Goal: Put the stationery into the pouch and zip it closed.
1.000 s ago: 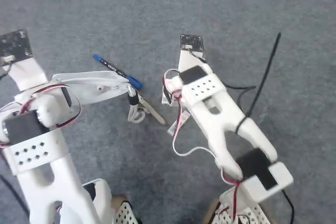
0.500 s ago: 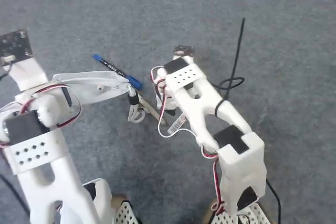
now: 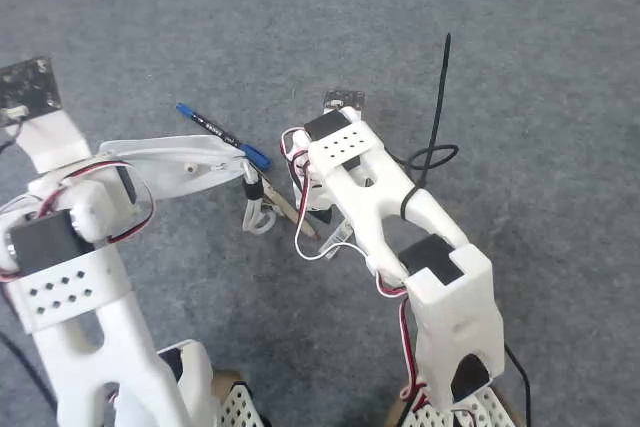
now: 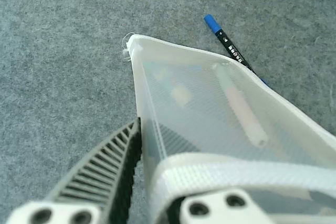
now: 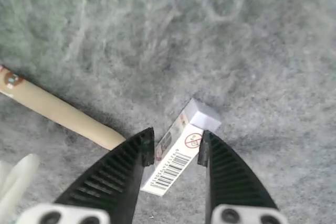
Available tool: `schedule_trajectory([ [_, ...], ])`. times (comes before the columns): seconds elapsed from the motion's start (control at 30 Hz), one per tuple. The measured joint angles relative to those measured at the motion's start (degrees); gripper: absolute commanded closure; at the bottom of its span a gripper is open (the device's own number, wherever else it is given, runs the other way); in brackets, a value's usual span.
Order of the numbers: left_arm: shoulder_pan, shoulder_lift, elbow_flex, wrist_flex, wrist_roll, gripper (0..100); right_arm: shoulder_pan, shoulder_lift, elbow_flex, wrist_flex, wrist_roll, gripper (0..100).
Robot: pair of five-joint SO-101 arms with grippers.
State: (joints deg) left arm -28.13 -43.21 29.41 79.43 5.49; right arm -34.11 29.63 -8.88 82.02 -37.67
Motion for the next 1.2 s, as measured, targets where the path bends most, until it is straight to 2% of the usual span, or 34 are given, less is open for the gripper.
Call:
schedule_trajectory([
  [0.53,0.0,0.0,0.0,0.0,0.0,99,-0.2,8.2,-4.8,6.3,3.9,87.2],
  [0.7,0.0,0.0,0.0,0.0,0.0,99,0.2,8.8,-7.3,8.3,3.9,99.3],
  [1.2,0.0,0.0,0.0,0.0,0.0,99,1.5,8.9,-17.4,15.8,3.9,99.2],
])
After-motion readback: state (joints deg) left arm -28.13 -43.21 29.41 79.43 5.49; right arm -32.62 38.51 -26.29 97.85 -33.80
